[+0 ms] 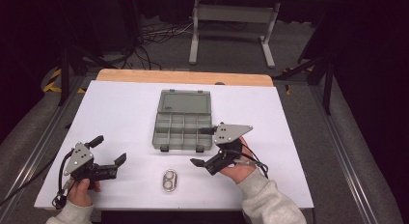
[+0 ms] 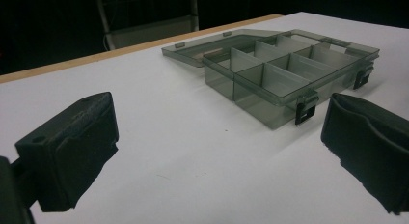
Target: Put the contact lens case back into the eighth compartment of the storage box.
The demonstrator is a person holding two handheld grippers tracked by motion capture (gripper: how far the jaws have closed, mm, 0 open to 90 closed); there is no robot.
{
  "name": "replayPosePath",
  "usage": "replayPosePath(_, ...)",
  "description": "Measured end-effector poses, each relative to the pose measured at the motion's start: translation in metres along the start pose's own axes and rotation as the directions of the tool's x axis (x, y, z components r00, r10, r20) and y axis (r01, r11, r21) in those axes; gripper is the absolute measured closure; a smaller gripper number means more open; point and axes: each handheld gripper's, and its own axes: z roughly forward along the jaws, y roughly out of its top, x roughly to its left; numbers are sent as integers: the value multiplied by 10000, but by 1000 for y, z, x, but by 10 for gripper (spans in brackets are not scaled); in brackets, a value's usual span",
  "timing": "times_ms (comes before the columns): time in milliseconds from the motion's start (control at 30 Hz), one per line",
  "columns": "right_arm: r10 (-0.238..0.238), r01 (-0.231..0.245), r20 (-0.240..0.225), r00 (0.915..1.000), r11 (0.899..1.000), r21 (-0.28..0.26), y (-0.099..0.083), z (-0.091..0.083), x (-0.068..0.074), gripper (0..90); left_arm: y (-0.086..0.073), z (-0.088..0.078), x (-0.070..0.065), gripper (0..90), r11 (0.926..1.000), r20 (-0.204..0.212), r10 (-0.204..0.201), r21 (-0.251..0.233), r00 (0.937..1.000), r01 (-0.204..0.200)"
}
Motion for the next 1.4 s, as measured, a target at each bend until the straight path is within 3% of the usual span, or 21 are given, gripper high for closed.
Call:
replayPosePath(567,-484,494,-704,9963,9987,125,19,31,7,28,0,0,0,4,10000,14,10,1,10000,-10)
replayPosePath(1400,-553,698,-1667,9845,9941,827,27,68,14,33,0,0,0,4,10000,90,36,7,10000,-36)
